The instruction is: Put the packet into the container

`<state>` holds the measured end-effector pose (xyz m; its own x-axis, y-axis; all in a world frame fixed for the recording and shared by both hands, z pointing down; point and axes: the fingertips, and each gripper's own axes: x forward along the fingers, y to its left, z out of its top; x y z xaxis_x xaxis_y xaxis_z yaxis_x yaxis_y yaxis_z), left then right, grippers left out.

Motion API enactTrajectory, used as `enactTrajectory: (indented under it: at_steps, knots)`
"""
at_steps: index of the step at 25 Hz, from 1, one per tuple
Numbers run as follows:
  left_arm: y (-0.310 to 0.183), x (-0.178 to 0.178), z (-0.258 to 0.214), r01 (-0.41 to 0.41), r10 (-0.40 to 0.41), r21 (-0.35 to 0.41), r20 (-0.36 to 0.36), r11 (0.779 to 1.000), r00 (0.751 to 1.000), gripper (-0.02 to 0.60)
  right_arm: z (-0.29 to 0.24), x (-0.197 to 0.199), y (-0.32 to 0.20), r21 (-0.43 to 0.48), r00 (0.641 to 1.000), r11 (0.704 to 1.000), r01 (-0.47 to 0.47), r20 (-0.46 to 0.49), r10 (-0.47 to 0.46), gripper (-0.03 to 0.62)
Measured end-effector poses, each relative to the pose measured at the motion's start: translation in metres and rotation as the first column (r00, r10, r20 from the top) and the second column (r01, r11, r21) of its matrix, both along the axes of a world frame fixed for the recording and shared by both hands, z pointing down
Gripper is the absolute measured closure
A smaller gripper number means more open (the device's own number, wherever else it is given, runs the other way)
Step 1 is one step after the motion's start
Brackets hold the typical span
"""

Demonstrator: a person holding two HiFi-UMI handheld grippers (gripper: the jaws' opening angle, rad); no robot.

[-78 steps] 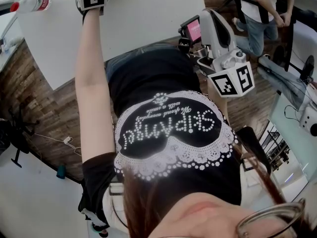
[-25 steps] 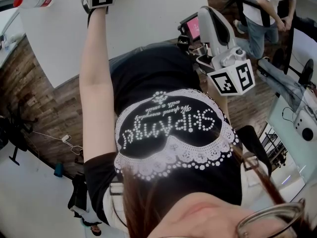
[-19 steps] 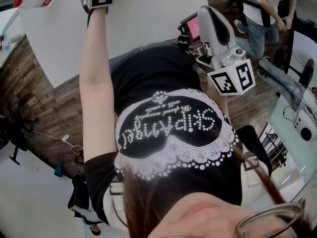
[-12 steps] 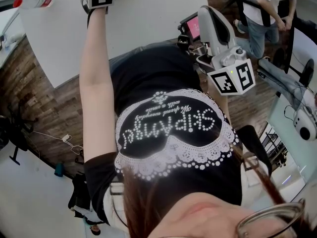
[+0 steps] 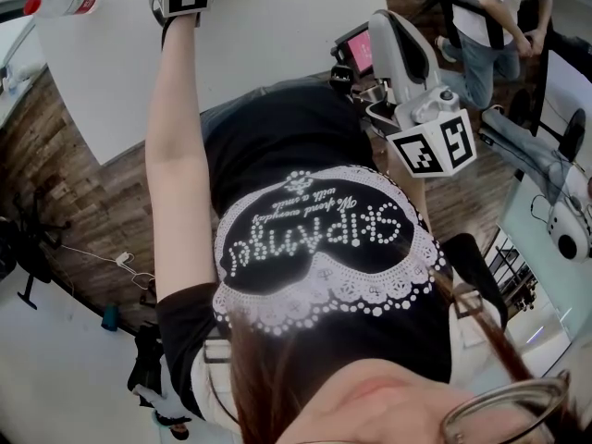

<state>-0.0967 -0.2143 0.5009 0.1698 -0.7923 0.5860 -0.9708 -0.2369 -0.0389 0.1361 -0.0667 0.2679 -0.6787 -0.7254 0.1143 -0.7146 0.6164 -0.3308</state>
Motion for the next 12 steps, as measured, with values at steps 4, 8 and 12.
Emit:
enactTrajectory:
  at_steps: [4, 8, 12]
  knots:
    - [0.003, 0.003, -0.003, -0.008, 0.008, -0.014, -0.020, 1.000, 1.000, 0.287, 0.000, 0.001, -0.001, 0.001, 1.000, 1.000, -0.002, 0.001, 0.002, 0.591]
    - [0.003, 0.002, -0.014, 0.033, -0.032, 0.021, -0.053, 0.999, 0.998, 0.268, 0.000, 0.003, -0.001, 0.006, 1.000, 1.000, -0.007, 0.006, 0.007, 0.591]
    - [-0.002, 0.002, -0.033, 0.058, -0.052, 0.065, -0.093, 0.996, 0.994, 0.258, -0.002, 0.003, -0.003, 0.012, 1.000, 1.000, -0.006, 0.008, 0.006, 0.591]
